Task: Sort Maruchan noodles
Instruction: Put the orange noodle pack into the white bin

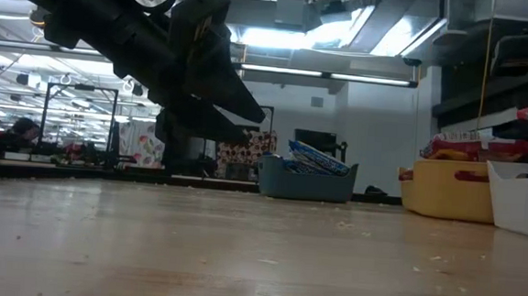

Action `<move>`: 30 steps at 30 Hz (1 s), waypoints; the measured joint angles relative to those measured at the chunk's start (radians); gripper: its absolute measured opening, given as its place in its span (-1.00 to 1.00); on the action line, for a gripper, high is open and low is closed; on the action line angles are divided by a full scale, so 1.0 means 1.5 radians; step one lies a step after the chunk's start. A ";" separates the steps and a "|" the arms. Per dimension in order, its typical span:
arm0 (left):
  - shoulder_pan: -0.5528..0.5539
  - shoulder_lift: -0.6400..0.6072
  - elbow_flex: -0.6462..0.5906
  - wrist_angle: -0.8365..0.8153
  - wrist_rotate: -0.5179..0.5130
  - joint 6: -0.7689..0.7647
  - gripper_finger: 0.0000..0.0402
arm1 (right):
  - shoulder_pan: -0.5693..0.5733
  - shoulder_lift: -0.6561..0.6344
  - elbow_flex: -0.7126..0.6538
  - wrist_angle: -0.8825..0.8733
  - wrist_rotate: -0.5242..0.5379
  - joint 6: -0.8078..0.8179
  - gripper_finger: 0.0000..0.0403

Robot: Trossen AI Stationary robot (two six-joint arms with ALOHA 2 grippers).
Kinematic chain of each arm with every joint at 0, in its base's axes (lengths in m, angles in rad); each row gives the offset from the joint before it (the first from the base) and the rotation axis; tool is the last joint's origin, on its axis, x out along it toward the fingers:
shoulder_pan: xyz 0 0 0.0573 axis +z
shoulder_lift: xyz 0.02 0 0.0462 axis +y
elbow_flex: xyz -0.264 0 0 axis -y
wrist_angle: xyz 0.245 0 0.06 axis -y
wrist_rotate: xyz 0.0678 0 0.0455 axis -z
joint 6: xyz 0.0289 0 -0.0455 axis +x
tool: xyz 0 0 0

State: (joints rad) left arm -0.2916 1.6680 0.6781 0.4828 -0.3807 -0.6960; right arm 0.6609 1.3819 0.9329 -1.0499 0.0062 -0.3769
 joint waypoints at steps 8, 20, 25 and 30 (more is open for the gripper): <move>0.000 0.000 0.000 0.000 0.000 0.000 0.06 | 0.000 0.000 0.000 0.004 -0.027 -0.003 -0.75; 0.000 0.000 0.000 0.000 0.000 0.000 0.06 | 0.000 0.000 0.002 -0.008 0.000 0.004 -0.04; 0.000 0.000 0.000 0.000 0.000 0.000 0.06 | -0.001 0.000 0.044 -0.055 0.036 0.052 0.02; 0.000 0.000 0.000 0.000 0.000 0.000 0.06 | 0.000 -0.001 0.102 -0.089 0.036 0.190 -0.05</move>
State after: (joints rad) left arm -0.2913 1.6680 0.6781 0.4824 -0.3809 -0.6960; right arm 0.6609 1.3811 1.0854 -1.1835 0.0596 -0.0923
